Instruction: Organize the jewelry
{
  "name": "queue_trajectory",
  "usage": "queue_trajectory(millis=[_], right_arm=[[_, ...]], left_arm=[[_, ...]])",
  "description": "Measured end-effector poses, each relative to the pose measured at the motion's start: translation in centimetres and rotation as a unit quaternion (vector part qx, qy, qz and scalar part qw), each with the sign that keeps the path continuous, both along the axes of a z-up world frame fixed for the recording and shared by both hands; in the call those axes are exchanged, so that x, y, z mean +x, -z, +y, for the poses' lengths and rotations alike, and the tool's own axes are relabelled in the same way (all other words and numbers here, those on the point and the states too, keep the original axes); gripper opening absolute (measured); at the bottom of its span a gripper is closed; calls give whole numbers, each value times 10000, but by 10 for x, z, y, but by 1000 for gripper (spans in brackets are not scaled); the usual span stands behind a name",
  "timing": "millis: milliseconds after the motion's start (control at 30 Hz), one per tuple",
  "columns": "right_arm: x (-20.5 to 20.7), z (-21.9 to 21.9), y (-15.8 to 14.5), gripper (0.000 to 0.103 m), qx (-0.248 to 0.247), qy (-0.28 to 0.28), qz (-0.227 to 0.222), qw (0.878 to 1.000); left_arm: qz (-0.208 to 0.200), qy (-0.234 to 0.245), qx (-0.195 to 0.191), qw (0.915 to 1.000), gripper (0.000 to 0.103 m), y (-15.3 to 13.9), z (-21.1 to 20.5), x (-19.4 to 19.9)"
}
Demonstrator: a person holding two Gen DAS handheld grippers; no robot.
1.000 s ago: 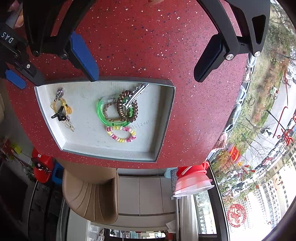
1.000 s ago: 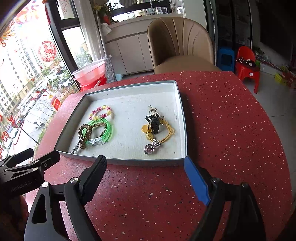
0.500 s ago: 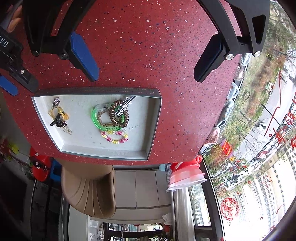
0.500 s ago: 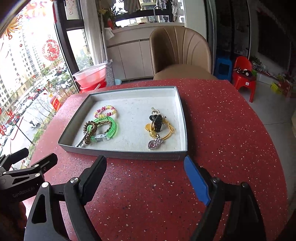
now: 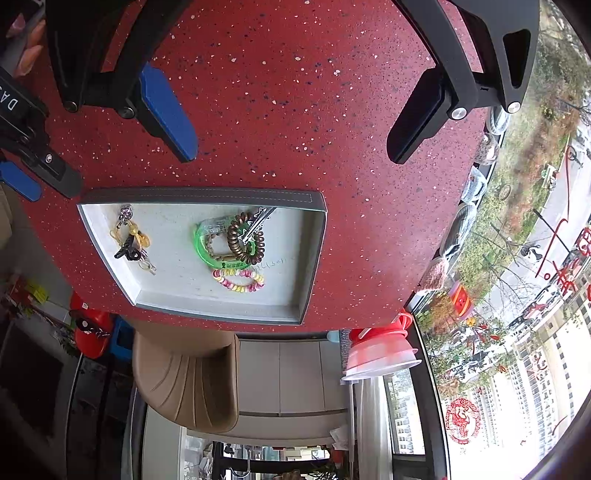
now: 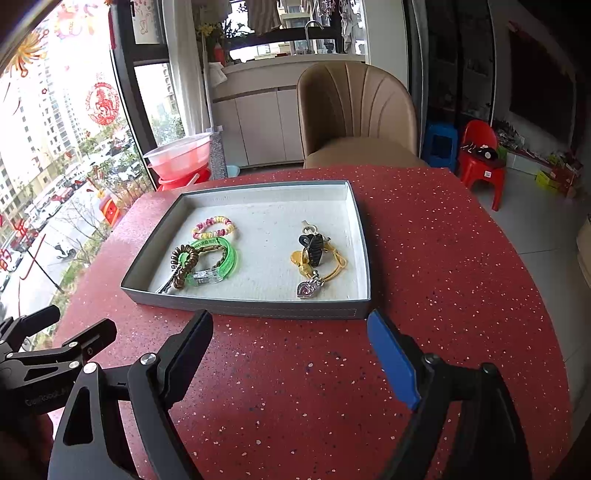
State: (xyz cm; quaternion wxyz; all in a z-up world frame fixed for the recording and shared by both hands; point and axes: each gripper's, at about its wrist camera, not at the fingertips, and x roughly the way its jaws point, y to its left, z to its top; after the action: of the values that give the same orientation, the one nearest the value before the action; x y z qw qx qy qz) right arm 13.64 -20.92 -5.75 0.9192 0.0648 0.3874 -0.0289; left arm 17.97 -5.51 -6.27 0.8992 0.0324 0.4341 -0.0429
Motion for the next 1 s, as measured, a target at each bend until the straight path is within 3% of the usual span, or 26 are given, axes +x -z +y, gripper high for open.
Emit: queue_trajectory(millis=[1000], right_arm=[[-7,1,-6,88,-18,38,-92,9999]], left_arm=[[6,40,-69,10000,103,-3,3,-7]])
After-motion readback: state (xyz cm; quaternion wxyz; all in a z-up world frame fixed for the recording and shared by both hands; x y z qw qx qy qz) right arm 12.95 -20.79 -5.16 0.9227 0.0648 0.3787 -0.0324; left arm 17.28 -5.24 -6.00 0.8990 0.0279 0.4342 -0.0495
